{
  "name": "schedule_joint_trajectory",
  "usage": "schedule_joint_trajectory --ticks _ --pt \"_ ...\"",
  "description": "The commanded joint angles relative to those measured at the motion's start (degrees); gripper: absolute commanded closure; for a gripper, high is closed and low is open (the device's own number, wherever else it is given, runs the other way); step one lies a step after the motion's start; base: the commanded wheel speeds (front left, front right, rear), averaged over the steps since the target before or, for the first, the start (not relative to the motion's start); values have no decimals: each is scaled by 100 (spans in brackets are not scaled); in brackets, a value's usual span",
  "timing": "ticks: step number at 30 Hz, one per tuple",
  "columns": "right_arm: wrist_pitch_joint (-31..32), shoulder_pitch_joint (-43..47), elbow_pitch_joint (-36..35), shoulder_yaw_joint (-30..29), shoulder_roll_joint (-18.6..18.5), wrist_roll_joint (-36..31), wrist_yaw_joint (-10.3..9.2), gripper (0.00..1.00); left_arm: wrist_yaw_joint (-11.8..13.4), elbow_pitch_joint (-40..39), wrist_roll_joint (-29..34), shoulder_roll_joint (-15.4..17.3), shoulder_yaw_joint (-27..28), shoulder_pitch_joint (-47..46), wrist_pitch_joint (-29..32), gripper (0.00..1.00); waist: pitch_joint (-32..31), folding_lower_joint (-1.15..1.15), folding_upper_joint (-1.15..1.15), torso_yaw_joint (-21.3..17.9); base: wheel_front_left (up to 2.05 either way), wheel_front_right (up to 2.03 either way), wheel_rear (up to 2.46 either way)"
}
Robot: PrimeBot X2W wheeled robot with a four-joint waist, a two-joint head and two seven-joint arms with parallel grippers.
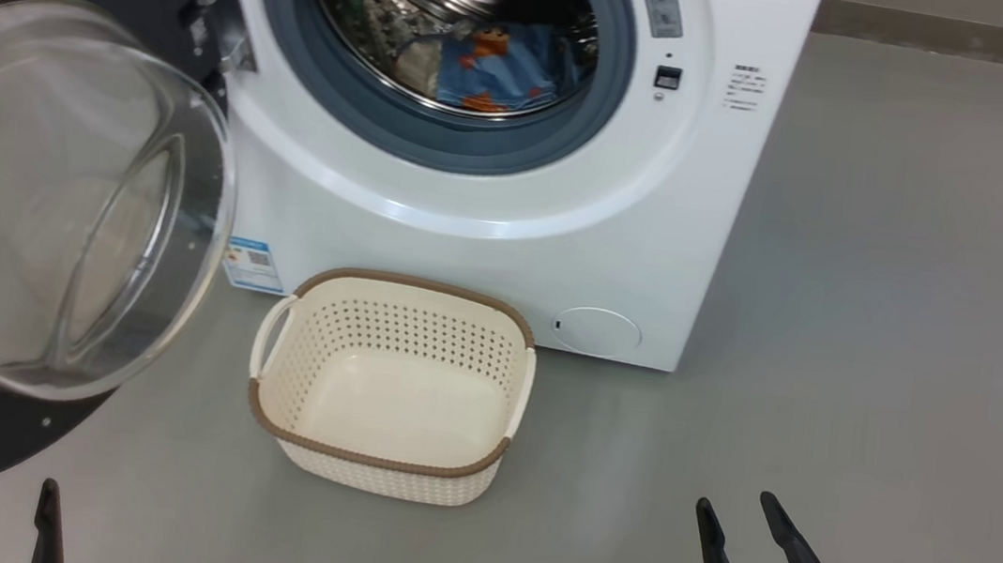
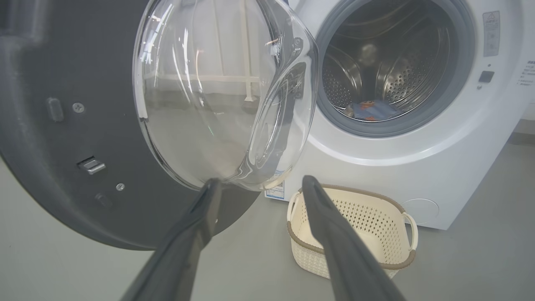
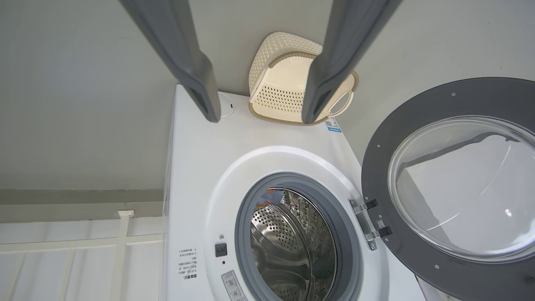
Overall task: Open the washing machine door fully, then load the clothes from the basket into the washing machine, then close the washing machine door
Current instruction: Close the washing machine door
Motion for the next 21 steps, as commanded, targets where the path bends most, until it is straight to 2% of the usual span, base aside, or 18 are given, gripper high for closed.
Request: schedule_joint_trajectory --ticks 1,7,21 --pt "-28 -242 -109 145 -11 -90 9 0 28 -90 -35 49 197 -204 -37 0 -10 0 0 156 0 0 0" --pt "-28 -263 -38 152 -11 -119 9 0 42 -17 -89 37 180 -211 -37 0 -5 0 0 523 0 0 0" --pt "-28 -369 43 213 -11 -121 9 0 72 62 -139 25 186 -214 -37 0 77 0 0 1026 0 0 0"
